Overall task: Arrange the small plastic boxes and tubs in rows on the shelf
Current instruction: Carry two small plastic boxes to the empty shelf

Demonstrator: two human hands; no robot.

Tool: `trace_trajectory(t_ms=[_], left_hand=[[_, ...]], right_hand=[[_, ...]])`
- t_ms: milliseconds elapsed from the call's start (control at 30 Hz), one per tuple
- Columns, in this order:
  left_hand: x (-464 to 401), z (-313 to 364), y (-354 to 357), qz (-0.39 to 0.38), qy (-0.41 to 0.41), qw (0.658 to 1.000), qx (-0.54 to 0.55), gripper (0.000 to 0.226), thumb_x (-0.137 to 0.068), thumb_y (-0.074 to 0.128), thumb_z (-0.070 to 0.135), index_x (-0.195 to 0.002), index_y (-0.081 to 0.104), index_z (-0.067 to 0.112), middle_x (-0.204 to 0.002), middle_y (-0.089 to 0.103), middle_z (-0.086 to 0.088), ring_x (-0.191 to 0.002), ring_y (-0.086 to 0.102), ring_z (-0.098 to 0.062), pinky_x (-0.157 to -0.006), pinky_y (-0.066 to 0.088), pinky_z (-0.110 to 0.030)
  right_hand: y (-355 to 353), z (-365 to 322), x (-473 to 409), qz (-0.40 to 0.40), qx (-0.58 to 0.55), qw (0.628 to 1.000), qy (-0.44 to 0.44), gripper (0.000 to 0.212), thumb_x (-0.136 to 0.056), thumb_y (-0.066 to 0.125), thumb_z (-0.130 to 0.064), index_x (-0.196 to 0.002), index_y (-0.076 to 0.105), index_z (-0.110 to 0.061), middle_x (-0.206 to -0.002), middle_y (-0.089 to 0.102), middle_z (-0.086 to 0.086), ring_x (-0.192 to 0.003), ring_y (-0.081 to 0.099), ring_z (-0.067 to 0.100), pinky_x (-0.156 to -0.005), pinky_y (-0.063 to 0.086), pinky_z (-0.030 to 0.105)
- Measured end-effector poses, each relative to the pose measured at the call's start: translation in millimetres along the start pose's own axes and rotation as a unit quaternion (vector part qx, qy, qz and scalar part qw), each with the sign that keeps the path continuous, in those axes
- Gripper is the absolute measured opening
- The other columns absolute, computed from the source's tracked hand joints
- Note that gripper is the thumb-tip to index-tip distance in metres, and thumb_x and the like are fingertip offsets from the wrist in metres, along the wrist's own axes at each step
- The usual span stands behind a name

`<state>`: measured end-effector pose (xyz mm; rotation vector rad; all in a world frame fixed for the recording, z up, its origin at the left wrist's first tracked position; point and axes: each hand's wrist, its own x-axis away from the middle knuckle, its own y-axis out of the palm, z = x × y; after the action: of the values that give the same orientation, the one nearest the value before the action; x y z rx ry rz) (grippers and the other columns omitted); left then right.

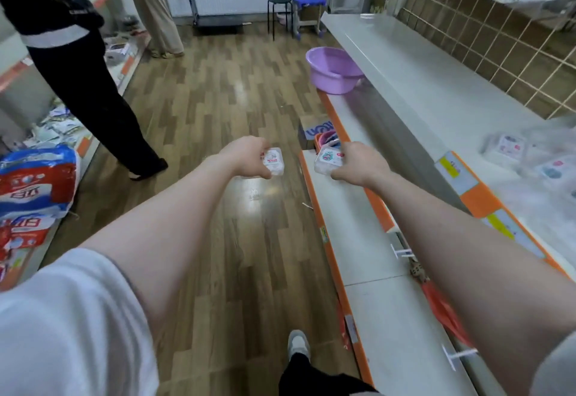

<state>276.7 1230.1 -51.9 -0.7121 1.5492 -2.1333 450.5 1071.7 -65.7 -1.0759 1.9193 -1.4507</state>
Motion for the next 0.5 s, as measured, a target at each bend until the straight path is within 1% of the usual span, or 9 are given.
trace_trajectory(t_ms=[33, 100, 200, 233, 300, 400, 500], left_hand=[[-20, 3, -4, -0.005, 0.001, 1.000, -0.003, 0.063, -0.073, 0.075, 0.028, -0.129, 0.050, 0.010, -0.115, 0.058, -0.006, -0.102, 0.055, -0.024, -0.084, 0.049, -0.039], [-58, 7, -14, -0.004, 0.001, 1.000, -0.003, 0.062, -0.073, 0.074, 0.028, -0.128, 0.051, 0.011, -0.116, 0.059, -0.006, -0.103, 0.056, -0.024, -0.086, 0.049, -0.041], [-107, 12, -31, 0.000, 0.005, 1.000, -0.002, 0.065, -0.074, 0.074, 0.028, -0.131, 0.048, 0.011, -0.115, 0.059, -0.007, -0.102, 0.056, -0.025, -0.085, 0.049, -0.040], [-121, 13, -37, 0.001, 0.006, 1.000, -0.004, 0.065, -0.074, 0.075, 0.029, -0.131, 0.048, 0.011, -0.114, 0.059, -0.007, -0.101, 0.056, -0.026, -0.084, 0.049, -0.039], [-146, 11, -46, 0.005, 0.007, 1.000, -0.003, 0.065, -0.074, 0.075, 0.028, -0.130, 0.048, 0.012, -0.114, 0.059, -0.007, -0.099, 0.056, -0.025, -0.082, 0.049, -0.038], [-183, 3, -55, 0.008, 0.007, 1.000, 0.009, 0.066, -0.074, 0.076, 0.028, -0.132, 0.047, 0.012, -0.115, 0.059, -0.006, -0.099, 0.055, -0.025, -0.078, 0.048, -0.035], [-218, -6, -57, 0.009, 0.021, 1.000, 0.004, 0.066, -0.073, 0.075, 0.028, -0.131, 0.049, 0.012, -0.115, 0.060, -0.006, -0.098, 0.056, -0.024, -0.074, 0.045, -0.032]], right_hand=[[-4, 5, -17, -0.004, -0.006, 1.000, 0.005, 0.047, -0.065, 0.062, -0.047, -0.094, 0.051, -0.012, -0.088, 0.055, 0.005, -0.073, 0.050, 0.022, -0.057, 0.035, 0.028], [-14, 14, -52, -0.001, -0.004, 1.000, 0.002, 0.040, -0.071, 0.067, -0.045, -0.090, 0.049, -0.014, -0.091, 0.056, 0.005, -0.075, 0.050, 0.023, -0.059, 0.035, 0.029], [-31, 26, -101, 0.024, 0.003, 1.000, 0.003, 0.032, -0.076, 0.067, -0.038, -0.089, 0.050, -0.016, -0.095, 0.059, 0.007, -0.081, 0.055, 0.024, -0.060, 0.034, 0.028], [-36, 28, -115, 0.028, 0.007, 1.000, 0.003, 0.031, -0.075, 0.068, -0.036, -0.093, 0.052, -0.015, -0.098, 0.060, 0.008, -0.085, 0.057, 0.025, -0.061, 0.034, 0.028], [-42, 32, -140, 0.032, 0.010, 0.999, 0.008, 0.038, -0.074, 0.068, -0.035, -0.103, 0.056, -0.013, -0.102, 0.061, 0.008, -0.092, 0.058, 0.026, -0.062, 0.035, 0.029], [-48, 34, -177, 0.034, 0.013, 0.999, 0.016, 0.041, -0.074, 0.068, -0.037, -0.103, 0.055, -0.012, -0.103, 0.060, 0.008, -0.091, 0.059, 0.026, -0.062, 0.040, 0.030], [-52, 34, -208, 0.038, 0.015, 0.999, 0.018, 0.041, -0.073, 0.068, -0.037, -0.103, 0.056, -0.012, -0.103, 0.061, 0.009, -0.091, 0.060, 0.027, -0.066, 0.048, 0.033]])
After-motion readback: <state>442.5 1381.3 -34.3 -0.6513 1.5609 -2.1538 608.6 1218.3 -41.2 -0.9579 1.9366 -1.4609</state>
